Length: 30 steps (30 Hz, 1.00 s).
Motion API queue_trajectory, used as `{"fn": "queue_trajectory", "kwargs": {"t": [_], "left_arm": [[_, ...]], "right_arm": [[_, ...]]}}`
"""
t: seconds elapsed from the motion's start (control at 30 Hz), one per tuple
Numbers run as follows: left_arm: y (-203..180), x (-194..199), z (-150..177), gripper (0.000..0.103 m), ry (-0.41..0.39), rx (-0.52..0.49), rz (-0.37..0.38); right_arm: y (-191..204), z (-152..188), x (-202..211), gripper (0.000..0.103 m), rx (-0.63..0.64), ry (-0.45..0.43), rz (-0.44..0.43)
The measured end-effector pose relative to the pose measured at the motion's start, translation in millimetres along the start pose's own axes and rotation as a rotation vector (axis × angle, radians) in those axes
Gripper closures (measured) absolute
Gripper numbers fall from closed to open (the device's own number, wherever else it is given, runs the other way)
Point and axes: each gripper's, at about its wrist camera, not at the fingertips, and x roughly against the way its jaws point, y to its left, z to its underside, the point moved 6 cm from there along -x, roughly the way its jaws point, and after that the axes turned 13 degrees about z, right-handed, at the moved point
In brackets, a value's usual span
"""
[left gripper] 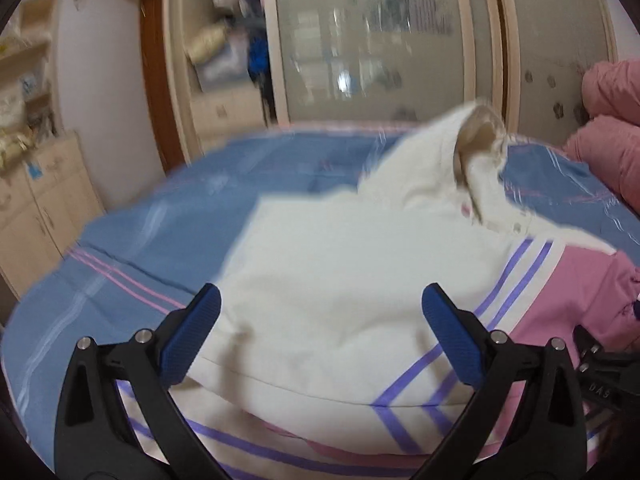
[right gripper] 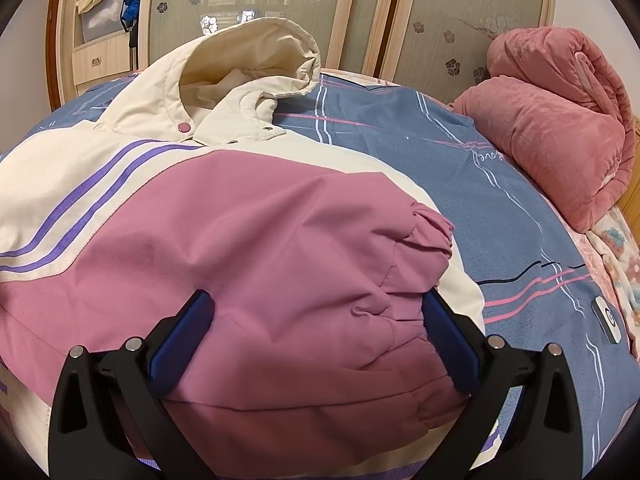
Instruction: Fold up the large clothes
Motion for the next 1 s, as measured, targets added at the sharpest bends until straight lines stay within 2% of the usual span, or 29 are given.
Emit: {"fn": "queue_trajectory", "kwargs": {"t": [0.07,0.1,0.23,0.37,0.4,0.47,0.53,0.6,0.7,0.77,0.83,0.9,0.97,1.0], "left_arm": [[11,-30,23,0.002,0.093,0.052,0.031],[14,-37,29,0.002,0.099,0.077,0.051],[19,-35,32,0.002,0.077,0.12,0.103],[25,-35,35,0.002,0.076,0.157,0.154],[25,-36,35,0.002,0.078,0.158,0.158],[24,-37,34,0.002,0.076,0.164,0.169],[23,-35,33,0.002,0.06,0.174,0.185],[22,-35,33,0.002,0.055,0.181,0.192],[20,-37,33,0.002,0.067,0.168,0.174],[20,-37,33,0.002,0.066,0.17,0.175],[20,-37,33,0.002,0.064,0.169,0.174],[20,-37,33,0.002,0.064,0.168,0.172],[21,-37,33,0.002,0.06,0.169,0.173],[21,-38,32,0.002,0.057,0.171,0.173]], "right_arm": [[-1,0,0,0.001,-0.003,0.003,-0.008],[-3,0,0,0.001,-0.008,0.005,-0.017],[-9,0,6,0.001,-0.038,-0.009,-0.073],[-19,2,13,0.001,-0.099,-0.032,-0.169],[-27,1,20,0.001,-0.137,-0.048,-0.205],[-51,-8,37,0.001,-0.246,-0.124,-0.22],[-66,-31,51,0.001,-0.315,-0.159,-0.209],[-60,-74,54,0.001,-0.338,-0.136,-0.289],[-22,-142,35,0.001,-0.315,-0.06,-0.459],[12,-194,3,0.001,-0.285,0.002,-0.516],[40,-232,-36,0.001,-0.289,0.104,-0.515],[63,-266,-88,0.001,-0.328,0.218,-0.455],[74,-289,-130,0.001,-0.369,0.255,-0.366],[78,-297,-148,0.001,-0.394,0.269,-0.358]]}}
